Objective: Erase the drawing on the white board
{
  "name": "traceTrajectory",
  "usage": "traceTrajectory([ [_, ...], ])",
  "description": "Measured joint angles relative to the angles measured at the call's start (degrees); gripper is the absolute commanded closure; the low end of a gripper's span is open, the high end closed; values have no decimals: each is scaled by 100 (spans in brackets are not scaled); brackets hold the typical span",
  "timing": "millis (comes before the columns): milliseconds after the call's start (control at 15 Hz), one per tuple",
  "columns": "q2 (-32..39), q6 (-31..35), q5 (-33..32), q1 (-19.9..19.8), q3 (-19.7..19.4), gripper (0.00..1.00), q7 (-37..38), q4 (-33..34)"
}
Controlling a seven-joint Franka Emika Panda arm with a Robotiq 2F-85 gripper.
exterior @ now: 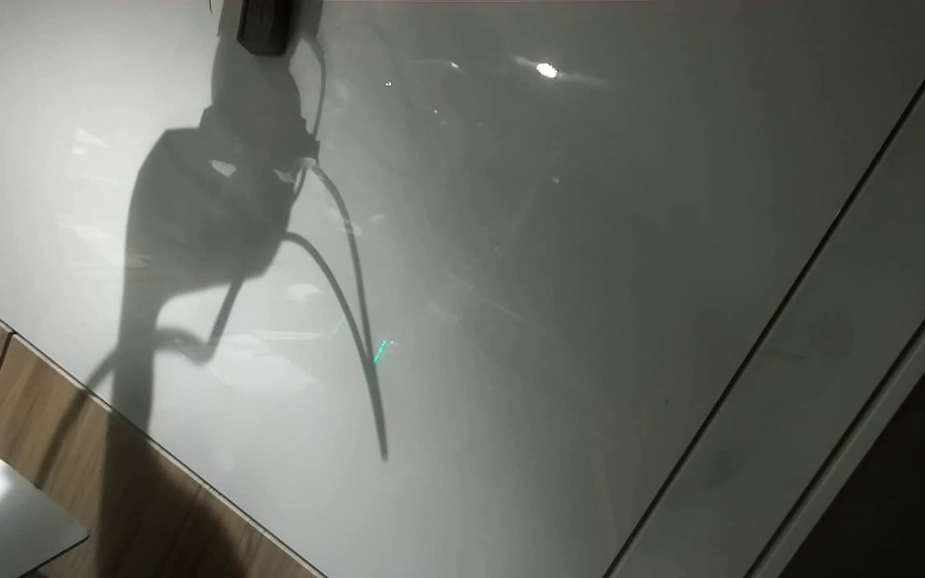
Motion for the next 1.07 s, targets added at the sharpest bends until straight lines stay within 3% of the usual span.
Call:
traceTrajectory([
  [600, -15, -82, 423, 19, -171, 70, -287, -32],
  [1067, 11, 63, 597, 244, -69, 70, -314, -571],
])
